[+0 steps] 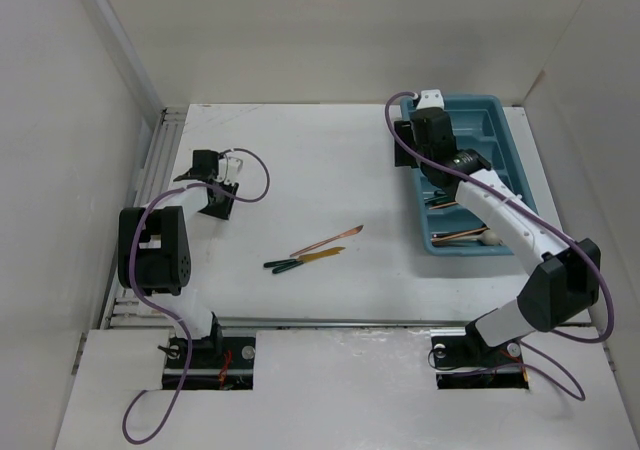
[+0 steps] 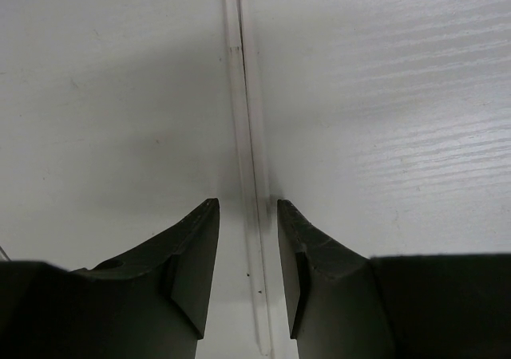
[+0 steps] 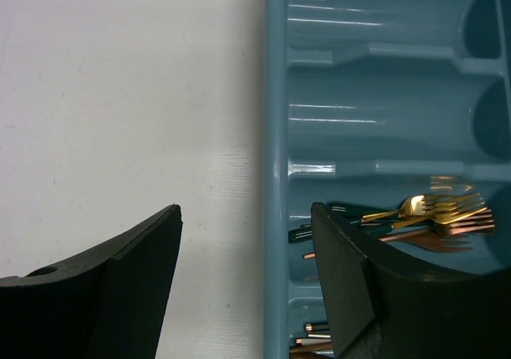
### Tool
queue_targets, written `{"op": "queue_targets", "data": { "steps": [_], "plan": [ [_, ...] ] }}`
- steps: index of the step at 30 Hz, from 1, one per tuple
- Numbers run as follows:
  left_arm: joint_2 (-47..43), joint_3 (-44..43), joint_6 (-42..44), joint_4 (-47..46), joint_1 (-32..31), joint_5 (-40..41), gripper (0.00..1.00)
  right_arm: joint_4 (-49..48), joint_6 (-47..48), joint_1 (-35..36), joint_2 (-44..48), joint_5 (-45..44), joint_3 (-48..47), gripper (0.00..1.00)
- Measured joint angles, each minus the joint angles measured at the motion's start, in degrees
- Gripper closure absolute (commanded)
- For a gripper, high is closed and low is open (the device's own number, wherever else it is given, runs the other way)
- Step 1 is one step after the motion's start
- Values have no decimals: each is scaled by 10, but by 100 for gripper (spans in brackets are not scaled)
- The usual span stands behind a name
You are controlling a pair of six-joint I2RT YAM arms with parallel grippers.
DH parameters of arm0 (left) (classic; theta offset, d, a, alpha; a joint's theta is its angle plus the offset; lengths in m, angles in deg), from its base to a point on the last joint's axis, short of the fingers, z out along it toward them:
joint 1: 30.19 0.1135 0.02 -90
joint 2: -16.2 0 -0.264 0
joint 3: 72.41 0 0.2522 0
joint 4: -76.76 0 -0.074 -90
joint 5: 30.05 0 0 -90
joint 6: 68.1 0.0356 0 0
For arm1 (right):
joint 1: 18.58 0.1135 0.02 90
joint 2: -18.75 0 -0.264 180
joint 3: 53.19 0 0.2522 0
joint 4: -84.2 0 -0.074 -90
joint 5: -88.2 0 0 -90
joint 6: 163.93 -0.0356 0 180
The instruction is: Sort the eating utensils into containers
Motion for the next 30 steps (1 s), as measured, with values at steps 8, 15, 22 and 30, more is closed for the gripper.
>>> {"op": "queue_targets", "data": {
  "steps": [8, 15, 22, 30],
  "plan": [
    [-1, -3, 0, -4, 1, -6, 68, 1, 0, 0, 8, 0, 2, 30],
    [-2, -3, -4, -9, 9, -1, 68, 1, 0, 1, 10, -1, 2, 30],
    [-4, -5, -4, -25, 10, 15, 68, 1, 0, 1, 10, -1, 2, 30],
    [-4, -5, -1, -29, 10, 22, 68, 1, 0, 1, 10, -1, 2, 30]
  ]
}}
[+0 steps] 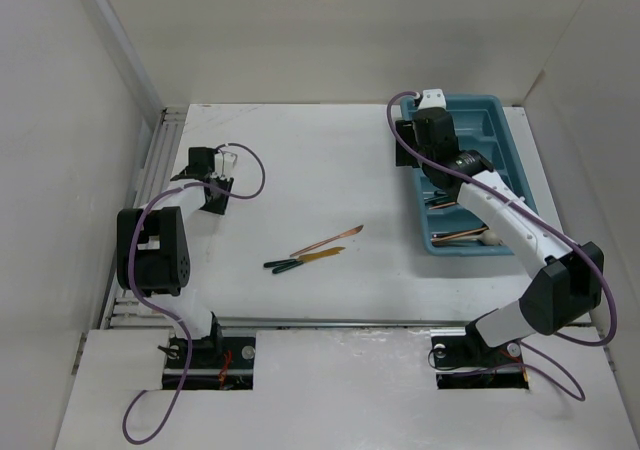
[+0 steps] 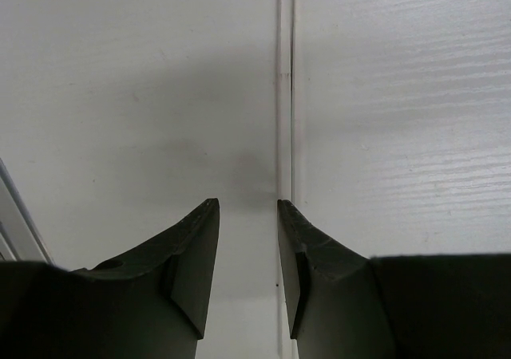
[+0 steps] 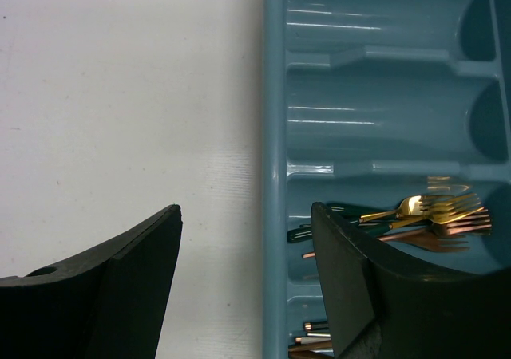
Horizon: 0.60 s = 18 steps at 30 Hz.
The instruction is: Sort the eating utensils into containers
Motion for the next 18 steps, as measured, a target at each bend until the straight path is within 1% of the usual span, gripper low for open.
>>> {"op": "queue_targets", "data": {
  "steps": [15, 18],
  "plan": [
    [-11, 22, 10, -3, 0, -15, 68, 0, 0, 0, 0, 0, 0, 30],
    [-11, 23, 12, -4, 0, -10, 71, 0, 0, 0, 0, 0, 0, 30]
  ]
}}
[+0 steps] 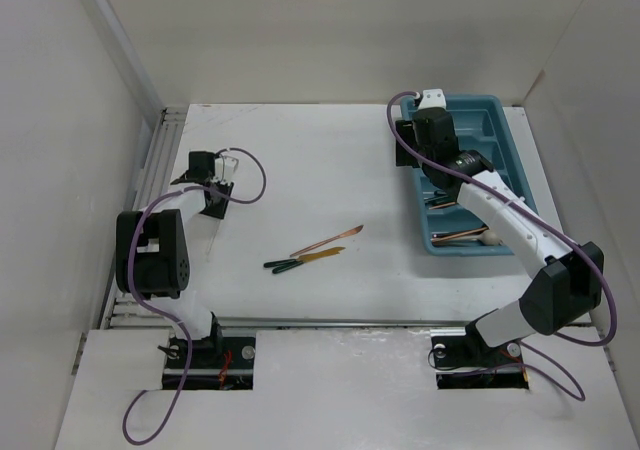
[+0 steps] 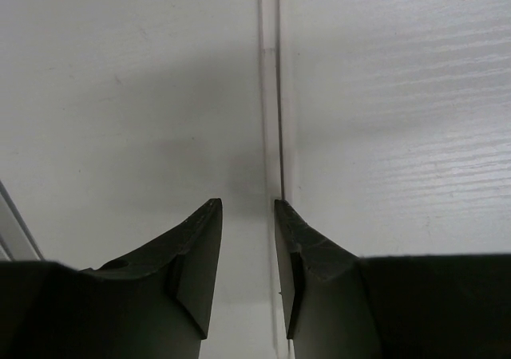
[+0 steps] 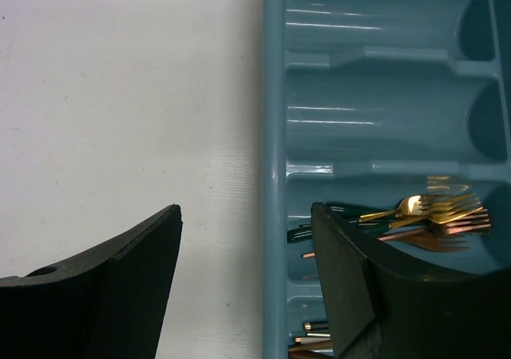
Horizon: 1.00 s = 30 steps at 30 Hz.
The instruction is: Sort the eating utensils into containers
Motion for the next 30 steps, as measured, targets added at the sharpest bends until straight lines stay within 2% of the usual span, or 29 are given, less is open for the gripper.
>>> {"op": "queue_targets", "data": {
  "steps": [8, 12, 15, 18, 23, 30],
  "plan": [
    [13, 0, 14, 2, 0, 31, 77, 0, 1, 0, 3, -6, 0, 30],
    [13, -3, 38, 14, 0, 30, 66, 0, 1, 0, 11, -11, 0, 30],
    [28, -29, 46, 54, 2, 26, 65, 0, 3, 0, 14, -13, 0, 30],
    [59, -73, 46, 102, 5, 17, 70, 0, 5, 0, 14, -14, 0, 30],
    [102, -132, 26, 168, 6, -13, 100, 0, 6, 0, 14, -14, 0, 30],
    [131, -186, 2, 195, 11, -37, 100, 0, 25, 14, 14, -14, 0, 36]
  ]
}}
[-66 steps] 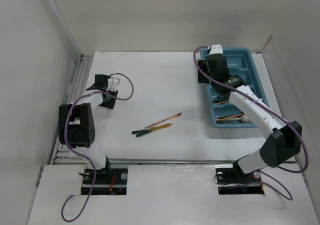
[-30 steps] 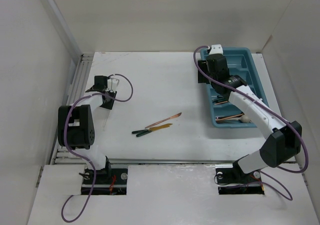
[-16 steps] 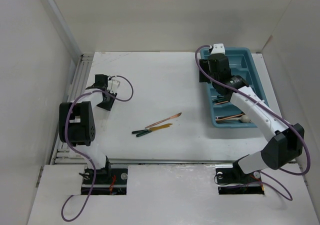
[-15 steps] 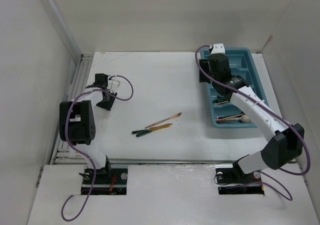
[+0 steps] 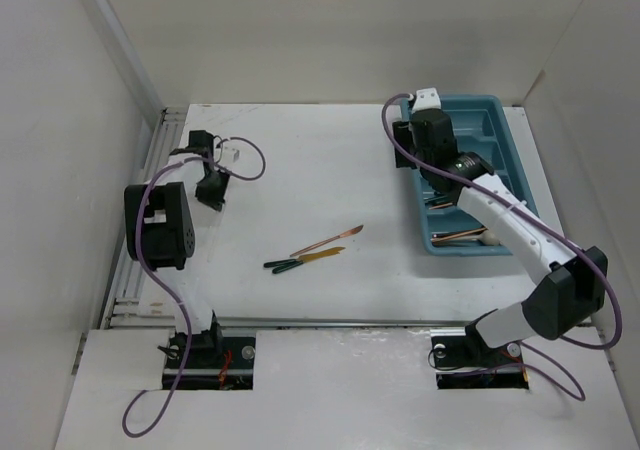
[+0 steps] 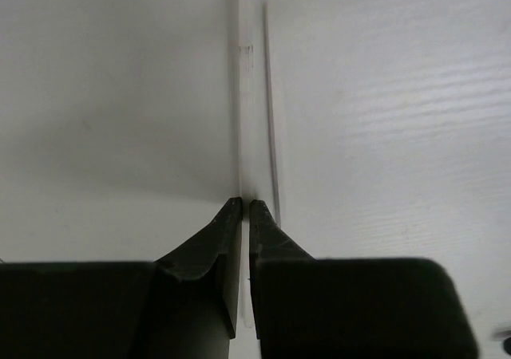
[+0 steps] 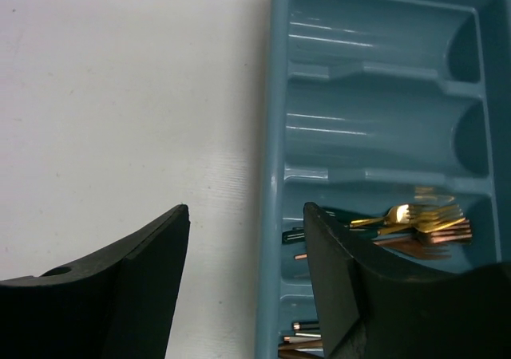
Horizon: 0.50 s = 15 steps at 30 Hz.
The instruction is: Sort the eating utensils into containers
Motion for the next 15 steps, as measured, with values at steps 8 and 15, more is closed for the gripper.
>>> {"op": "queue_targets", "data": {
  "steps": [8, 15],
  "plan": [
    [-28, -191, -127, -77, -12, -136, 100, -16, 103, 66, -44, 134, -63, 12],
    [-205, -178, -279, -264, -110, -233, 100, -102, 113, 106, -147, 313, -205, 1]
  ]
}}
